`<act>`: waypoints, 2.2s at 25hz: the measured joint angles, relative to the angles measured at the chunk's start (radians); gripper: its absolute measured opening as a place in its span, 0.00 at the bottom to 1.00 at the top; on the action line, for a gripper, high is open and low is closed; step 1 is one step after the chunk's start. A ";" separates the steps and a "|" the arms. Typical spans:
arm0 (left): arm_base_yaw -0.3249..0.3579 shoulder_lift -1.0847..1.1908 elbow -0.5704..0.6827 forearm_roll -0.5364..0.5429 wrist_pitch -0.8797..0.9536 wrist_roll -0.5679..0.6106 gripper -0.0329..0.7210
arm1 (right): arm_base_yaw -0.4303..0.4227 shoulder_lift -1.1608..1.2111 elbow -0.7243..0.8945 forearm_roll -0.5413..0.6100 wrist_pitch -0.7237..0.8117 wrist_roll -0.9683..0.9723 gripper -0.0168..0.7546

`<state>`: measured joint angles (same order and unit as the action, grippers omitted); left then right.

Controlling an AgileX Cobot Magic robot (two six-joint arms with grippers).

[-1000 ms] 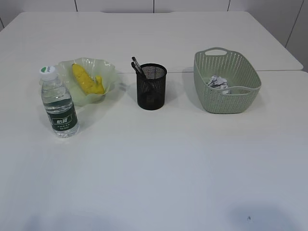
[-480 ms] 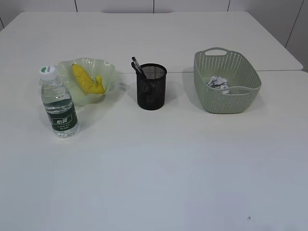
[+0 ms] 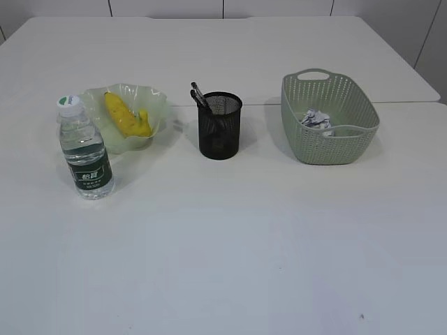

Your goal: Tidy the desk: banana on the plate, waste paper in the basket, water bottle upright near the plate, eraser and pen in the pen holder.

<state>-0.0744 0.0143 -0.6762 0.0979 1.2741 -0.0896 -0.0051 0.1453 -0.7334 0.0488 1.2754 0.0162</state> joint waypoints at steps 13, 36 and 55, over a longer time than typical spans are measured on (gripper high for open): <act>0.000 0.000 0.115 0.005 -0.081 0.000 0.82 | 0.000 0.000 0.198 -0.082 -0.080 0.000 0.46; 0.000 0.000 0.132 0.016 -0.290 0.000 0.82 | 0.000 -0.012 0.207 -0.113 -0.164 -0.002 0.46; 0.062 0.000 0.134 0.019 -0.290 0.000 0.82 | 0.000 -0.161 0.207 -0.113 -0.162 -0.002 0.46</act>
<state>-0.0128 0.0143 -0.5421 0.1164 0.9845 -0.0896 -0.0051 -0.0161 -0.5264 -0.0645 1.1134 0.0144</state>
